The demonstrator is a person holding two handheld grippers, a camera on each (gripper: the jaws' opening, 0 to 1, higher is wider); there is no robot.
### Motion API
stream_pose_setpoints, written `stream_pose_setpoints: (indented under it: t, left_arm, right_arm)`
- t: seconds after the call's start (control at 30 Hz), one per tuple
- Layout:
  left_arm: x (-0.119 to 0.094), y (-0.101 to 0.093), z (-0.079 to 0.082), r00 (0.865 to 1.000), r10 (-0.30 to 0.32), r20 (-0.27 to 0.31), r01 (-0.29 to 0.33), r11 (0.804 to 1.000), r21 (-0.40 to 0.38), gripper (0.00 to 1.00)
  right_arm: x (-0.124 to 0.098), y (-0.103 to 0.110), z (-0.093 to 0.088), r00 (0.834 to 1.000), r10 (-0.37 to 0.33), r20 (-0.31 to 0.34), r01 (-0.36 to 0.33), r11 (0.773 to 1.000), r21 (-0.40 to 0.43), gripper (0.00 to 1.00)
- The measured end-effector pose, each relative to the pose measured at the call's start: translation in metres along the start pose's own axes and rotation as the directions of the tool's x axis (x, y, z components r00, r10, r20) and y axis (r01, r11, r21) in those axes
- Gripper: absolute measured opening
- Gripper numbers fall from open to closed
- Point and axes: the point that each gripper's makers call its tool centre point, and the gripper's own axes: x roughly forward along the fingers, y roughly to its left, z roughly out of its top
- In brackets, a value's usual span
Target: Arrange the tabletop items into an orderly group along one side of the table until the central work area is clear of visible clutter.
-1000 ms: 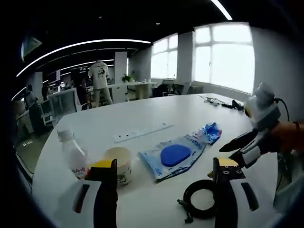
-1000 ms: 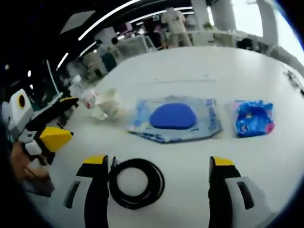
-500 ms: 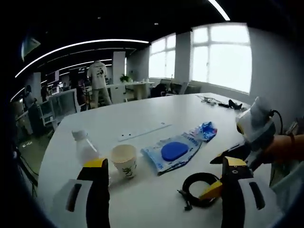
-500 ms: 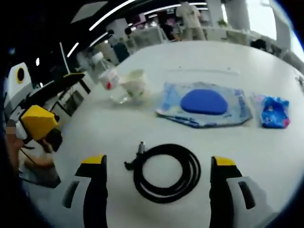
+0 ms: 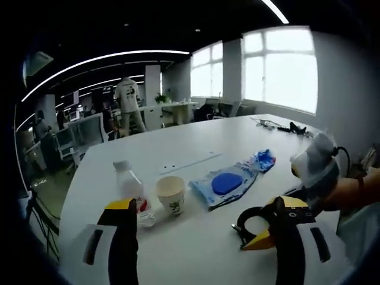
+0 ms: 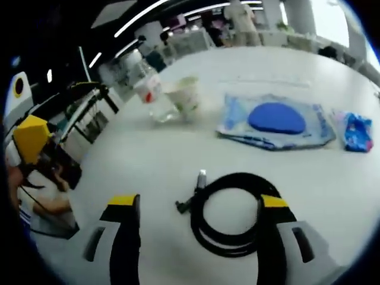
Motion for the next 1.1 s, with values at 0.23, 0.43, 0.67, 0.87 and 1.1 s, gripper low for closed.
stream_pose_setpoints:
  t: [0.23,0.43,0.67,0.87,1.1]
  left_arm:
    - [-0.013,0.005,-0.009,1.0,0.008,-0.021,-0.008,1.0,0.004,0.95]
    - [-0.024,0.01,-0.012,1.0,0.019,-0.018,-0.019,1.0,-0.003,0.96]
    - [-0.029,0.005,-0.016,0.999,0.0,-0.046,0.002,0.999,0.034,0.95]
    - [-0.03,0.0,-0.022,0.998,-0.021,-0.054,0.022,1.0,0.017,0.93]
    - [-0.032,0.001,-0.022,0.998,-0.046,-0.038,0.043,0.997,-0.064,0.95]
  right_arm:
    - [0.01,-0.004,-0.002,0.998,-0.06,-0.004,0.06,0.996,0.059,0.56]
    - [0.02,-0.006,0.0,0.996,-0.088,-0.013,0.088,0.994,0.067,0.41]
    - [0.028,-0.008,-0.003,0.993,-0.117,-0.031,0.12,0.989,0.09,0.32]
    - [0.032,-0.008,-0.001,0.989,-0.143,-0.04,0.147,0.982,0.122,0.27]
    - [0.035,-0.016,-0.003,0.976,-0.199,-0.082,0.206,0.975,0.082,0.16]
